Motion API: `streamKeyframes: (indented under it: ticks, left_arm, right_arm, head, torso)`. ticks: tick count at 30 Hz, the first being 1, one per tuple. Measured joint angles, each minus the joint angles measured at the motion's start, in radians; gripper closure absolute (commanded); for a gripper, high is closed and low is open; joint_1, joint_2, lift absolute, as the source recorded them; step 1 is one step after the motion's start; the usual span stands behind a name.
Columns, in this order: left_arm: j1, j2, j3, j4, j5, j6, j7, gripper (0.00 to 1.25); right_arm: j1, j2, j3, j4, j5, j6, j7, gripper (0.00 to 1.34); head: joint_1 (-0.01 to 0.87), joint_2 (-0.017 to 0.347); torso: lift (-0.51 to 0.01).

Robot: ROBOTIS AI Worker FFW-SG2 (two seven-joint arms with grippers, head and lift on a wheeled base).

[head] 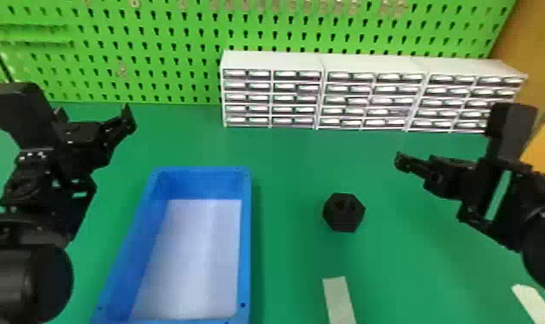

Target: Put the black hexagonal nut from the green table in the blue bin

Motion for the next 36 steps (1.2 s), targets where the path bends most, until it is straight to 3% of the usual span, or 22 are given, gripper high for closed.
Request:
streamKeyframes:
  ticks: [16, 24, 36]
  left_arm:
    - [0.0, 0.0, 0.002, 0.0, 0.0, 0.0, 0.0, 0.13]
    - [0.001, 0.0, 0.001, 0.0, 0.0, 0.0, 0.0, 0.13]
    - [0.001, 0.0, -0.001, 0.0, -0.001, 0.0, 0.0, 0.13]
  right_arm:
    - [-0.038, -0.028, 0.039, -0.102, 0.113, 0.459, 0.0, 0.49]
    - [-0.054, -0.047, 0.046, -0.14, 0.17, 0.484, 0.0, 0.49]
    - [-0.046, -0.041, 0.051, -0.154, 0.185, 0.485, 0.0, 0.49]
  head:
    - [0.692, 0.008]
    - [0.692, 0.008]
    - [0.692, 0.008]
  torso:
    - [-0.097]
    - [-0.097]
    - [-0.097]
